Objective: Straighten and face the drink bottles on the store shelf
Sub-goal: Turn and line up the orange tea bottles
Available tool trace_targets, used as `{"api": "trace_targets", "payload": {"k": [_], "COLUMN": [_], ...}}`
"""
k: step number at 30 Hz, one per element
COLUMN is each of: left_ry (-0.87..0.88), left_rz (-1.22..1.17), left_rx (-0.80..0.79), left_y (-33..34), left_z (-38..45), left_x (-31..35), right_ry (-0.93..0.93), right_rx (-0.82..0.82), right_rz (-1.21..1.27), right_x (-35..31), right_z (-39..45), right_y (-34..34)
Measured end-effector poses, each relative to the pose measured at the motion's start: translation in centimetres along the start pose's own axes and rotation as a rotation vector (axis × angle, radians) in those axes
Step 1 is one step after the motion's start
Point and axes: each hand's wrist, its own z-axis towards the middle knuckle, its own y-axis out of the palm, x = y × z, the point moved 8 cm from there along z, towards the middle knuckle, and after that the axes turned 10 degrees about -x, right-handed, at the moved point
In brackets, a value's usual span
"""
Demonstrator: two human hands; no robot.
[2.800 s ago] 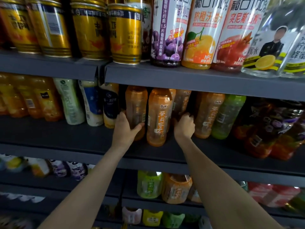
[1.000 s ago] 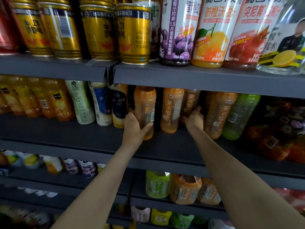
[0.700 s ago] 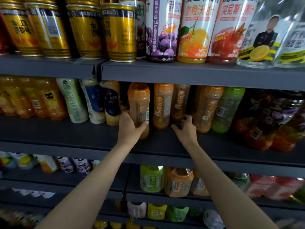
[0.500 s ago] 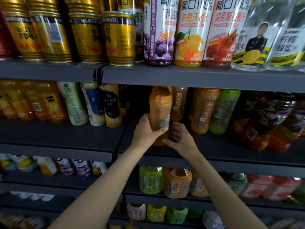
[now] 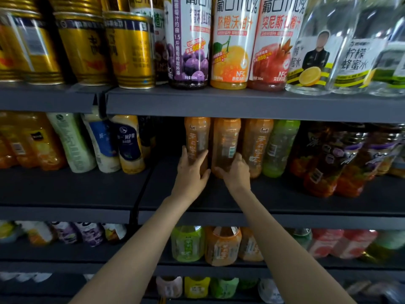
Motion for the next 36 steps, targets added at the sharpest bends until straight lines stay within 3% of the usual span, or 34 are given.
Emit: {"api": "trace_targets", "payload": {"k": [8,12,15,22,27,33,36], "left_ry": [0.052,0.067,0.101,0.157,0.168,0.078,0.059], "left_rz": [0.025,0.045,0.017,-0.028,-0.029,-0.104,-0.204], "left_rx": [-0.001,0.173,0.255,0.262,0.249,0.154,0.054], "left_y": [0.1,-1.1,-1.3,-1.1,-1.4,-1.9,-1.5], "left_z": [0.0,-1.4,-2.3,-3.7,-5.7,-6.3,-6.5], "left_x": [-1.0,-0.9,-0.7,1.4,1.4,0.9,1.6], "right_ry": [0.032,-0.253,-0.221,0.084,0.241,0.130,-0.027], "right_rx": [0.042,0.323,0.470,0.290,0.312,0.271,0.143], "right_rz": [-0.045,0.056,0.093,-0.107,-0.006,0.056,0.084], "right_x": [0.1,-0.3,0.4,1.1,1.9,1.5,0.0], "right_z": [-0.2,-3.1,-3.7,0.1,0.7,-1.9,-4.5], "right_y": [0.6,-4.2,-7.8,-5.7,-4.7,-5.5,-6.1]}}
